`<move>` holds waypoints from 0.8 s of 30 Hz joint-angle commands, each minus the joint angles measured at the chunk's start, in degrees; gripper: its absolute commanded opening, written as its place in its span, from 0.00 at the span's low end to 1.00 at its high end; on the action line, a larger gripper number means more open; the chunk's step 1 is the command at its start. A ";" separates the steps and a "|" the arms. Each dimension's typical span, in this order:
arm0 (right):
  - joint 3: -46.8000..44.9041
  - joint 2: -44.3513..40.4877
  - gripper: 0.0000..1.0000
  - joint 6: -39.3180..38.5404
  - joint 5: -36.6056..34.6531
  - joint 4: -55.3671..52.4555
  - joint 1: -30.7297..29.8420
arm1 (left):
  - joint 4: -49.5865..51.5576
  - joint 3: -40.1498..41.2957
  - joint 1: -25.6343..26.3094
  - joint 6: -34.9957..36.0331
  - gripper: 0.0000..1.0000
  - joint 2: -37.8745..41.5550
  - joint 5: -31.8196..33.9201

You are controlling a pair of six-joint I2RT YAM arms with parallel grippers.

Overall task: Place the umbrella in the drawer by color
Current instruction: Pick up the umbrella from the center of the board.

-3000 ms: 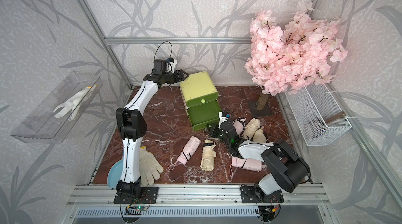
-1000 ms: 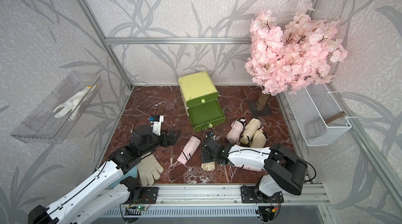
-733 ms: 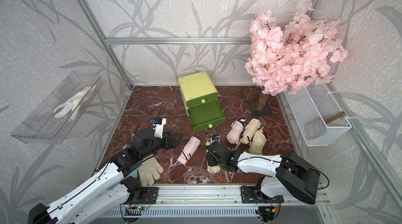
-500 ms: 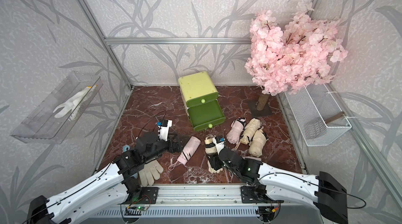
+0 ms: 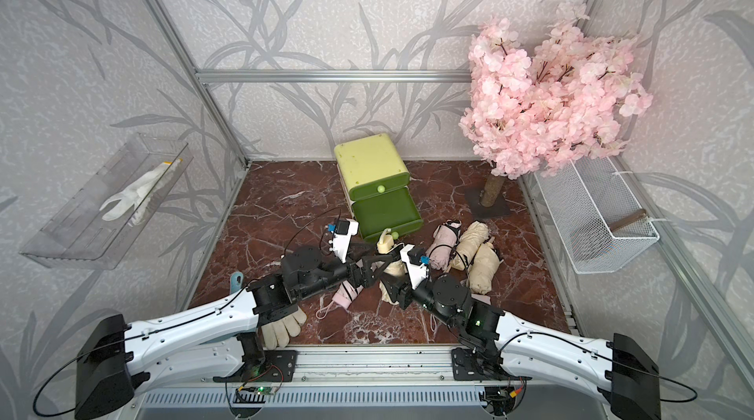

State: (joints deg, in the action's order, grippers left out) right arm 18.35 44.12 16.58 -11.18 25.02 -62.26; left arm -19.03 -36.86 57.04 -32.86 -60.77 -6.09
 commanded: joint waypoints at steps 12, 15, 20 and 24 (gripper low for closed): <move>0.07 -0.49 0.61 -2.59 1.77 8.12 -0.24 | 4.04 -9.96 0.44 0.71 0.36 -8.84 3.73; -0.42 -1.97 0.66 -2.78 0.66 7.71 -0.25 | 6.55 -12.63 0.37 1.68 0.16 -10.13 5.02; -0.42 -6.26 0.90 -2.71 -2.55 2.32 -0.20 | 15.88 -19.82 -0.60 6.40 0.00 -11.44 10.43; -0.50 -11.90 1.00 -2.51 -5.29 -7.09 -0.22 | 30.09 -32.56 -6.66 12.23 0.00 -15.34 6.74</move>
State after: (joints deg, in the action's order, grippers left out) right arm 17.02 35.59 14.50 -15.00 23.22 -61.93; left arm 2.55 -61.19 54.96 -26.26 -74.50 -1.34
